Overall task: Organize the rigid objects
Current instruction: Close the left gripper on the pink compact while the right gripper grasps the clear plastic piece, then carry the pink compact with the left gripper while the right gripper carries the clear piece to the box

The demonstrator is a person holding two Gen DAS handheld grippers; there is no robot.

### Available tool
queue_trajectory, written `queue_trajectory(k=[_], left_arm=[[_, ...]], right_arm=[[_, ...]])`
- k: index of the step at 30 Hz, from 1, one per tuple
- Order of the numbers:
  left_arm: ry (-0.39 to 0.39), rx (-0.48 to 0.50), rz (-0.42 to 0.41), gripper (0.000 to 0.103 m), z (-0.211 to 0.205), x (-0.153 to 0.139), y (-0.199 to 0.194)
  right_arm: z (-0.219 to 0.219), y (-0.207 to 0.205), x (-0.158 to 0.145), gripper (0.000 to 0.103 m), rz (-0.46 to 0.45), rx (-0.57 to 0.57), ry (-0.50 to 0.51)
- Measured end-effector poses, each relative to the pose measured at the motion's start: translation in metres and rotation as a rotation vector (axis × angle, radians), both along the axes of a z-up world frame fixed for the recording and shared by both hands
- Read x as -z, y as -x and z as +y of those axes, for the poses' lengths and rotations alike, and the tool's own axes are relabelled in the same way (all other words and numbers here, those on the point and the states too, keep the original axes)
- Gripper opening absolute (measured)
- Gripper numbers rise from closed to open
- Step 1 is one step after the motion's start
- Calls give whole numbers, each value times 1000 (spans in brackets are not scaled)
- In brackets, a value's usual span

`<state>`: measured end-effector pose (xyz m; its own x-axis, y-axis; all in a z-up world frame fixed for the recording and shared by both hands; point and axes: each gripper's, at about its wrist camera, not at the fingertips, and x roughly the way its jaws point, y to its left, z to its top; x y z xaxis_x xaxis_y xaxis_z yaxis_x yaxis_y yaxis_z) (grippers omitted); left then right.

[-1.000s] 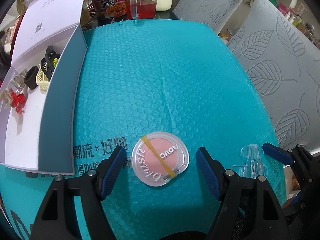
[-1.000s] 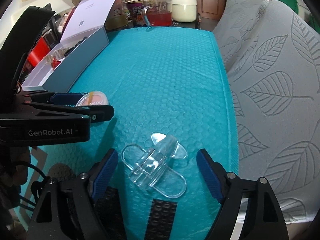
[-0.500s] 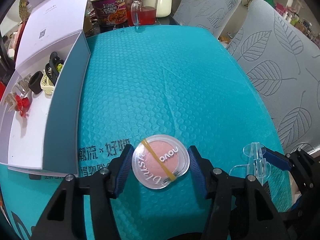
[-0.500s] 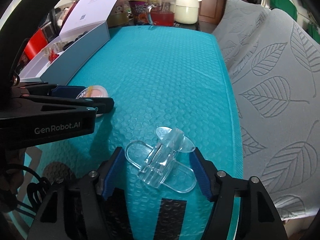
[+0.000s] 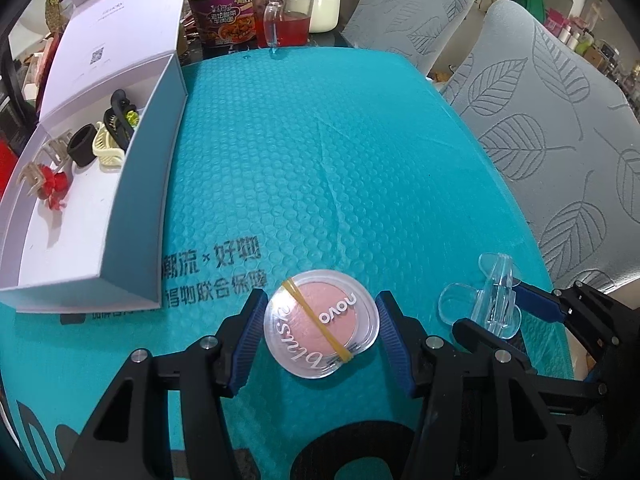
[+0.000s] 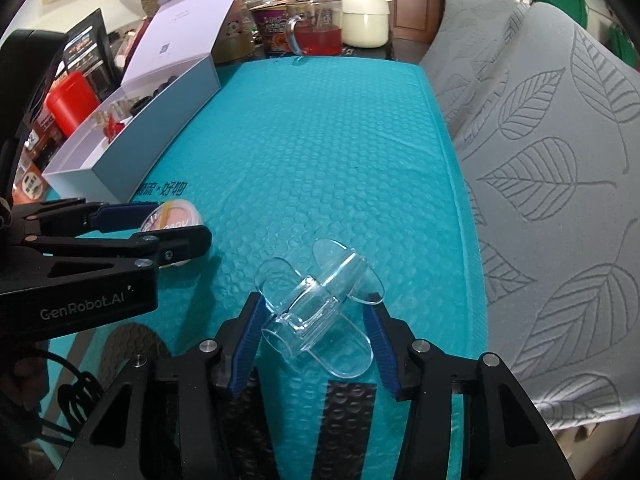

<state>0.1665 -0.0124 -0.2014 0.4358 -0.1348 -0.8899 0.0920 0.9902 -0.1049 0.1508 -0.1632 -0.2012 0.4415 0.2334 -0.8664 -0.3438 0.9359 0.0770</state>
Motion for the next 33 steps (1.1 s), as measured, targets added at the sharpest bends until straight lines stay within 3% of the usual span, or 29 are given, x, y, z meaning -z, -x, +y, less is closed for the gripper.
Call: queue_trajectory(k=[16, 33], left_arm=[[-5, -28, -8, 55, 8, -13, 34], [-10, -127, -57, 55, 11, -73, 90]], right_arm=[[-5, 22, -11, 50, -3, 5, -40], [-7, 54, -59, 50, -31, -81, -76]])
